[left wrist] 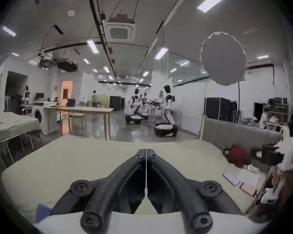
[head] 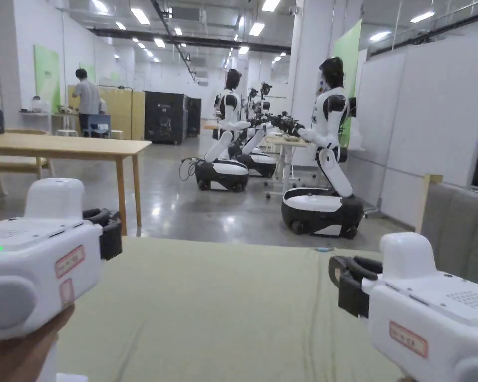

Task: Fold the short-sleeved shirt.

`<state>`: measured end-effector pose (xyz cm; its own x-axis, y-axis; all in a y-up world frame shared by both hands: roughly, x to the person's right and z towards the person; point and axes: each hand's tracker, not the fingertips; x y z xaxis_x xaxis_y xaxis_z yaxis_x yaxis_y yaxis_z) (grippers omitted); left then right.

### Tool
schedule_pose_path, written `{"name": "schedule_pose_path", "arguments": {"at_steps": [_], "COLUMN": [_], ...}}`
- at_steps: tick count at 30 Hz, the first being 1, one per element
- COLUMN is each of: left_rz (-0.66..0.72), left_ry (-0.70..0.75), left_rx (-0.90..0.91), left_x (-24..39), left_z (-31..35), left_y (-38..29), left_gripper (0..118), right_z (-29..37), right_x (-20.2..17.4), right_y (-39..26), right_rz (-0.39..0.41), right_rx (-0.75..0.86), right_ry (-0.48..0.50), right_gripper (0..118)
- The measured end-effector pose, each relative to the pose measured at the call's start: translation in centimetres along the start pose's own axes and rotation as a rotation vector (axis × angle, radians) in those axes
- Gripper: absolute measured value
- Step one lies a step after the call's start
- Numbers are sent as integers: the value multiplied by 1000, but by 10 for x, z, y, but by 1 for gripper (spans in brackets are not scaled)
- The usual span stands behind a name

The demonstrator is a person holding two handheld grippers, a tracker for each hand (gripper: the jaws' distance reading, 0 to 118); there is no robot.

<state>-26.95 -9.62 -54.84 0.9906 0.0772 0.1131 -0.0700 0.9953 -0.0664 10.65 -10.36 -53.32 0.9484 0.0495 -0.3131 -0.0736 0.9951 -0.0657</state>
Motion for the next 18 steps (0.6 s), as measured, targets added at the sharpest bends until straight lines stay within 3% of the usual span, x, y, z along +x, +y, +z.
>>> {"name": "schedule_pose_path", "arguments": {"at_steps": [3, 4, 6, 8, 11, 14, 18], "left_rz": [13, -49, -110, -68, 5, -48, -108], "left_ry": [59, 105, 120, 112, 146, 127, 166], "left_rx": [-20, -10, 40, 43, 62, -24, 6], "left_x": [24, 31, 50, 58, 71, 79, 80], "left_z": [-65, -81, -112, -133, -141, -148, -144], "left_y": [8, 9, 9, 6, -5, -11, -12], "left_gripper": [0, 0, 0, 0, 0, 0, 0], "right_z": [-49, -65, -97, -128, -142, -135, -127], "right_x": [24, 30, 36, 41, 47, 46, 47], "right_y": [35, 42, 47, 40, 26, 17, 19], "right_rz": [-3, 0, 73, 98, 53, 52, 46], "right_rx": [41, 53, 75, 69, 30, 34, 49], "right_ry": [-90, -127, -204, -253, -231, -229, -216], "right_gripper": [1, 1, 1, 1, 1, 1, 1]}}
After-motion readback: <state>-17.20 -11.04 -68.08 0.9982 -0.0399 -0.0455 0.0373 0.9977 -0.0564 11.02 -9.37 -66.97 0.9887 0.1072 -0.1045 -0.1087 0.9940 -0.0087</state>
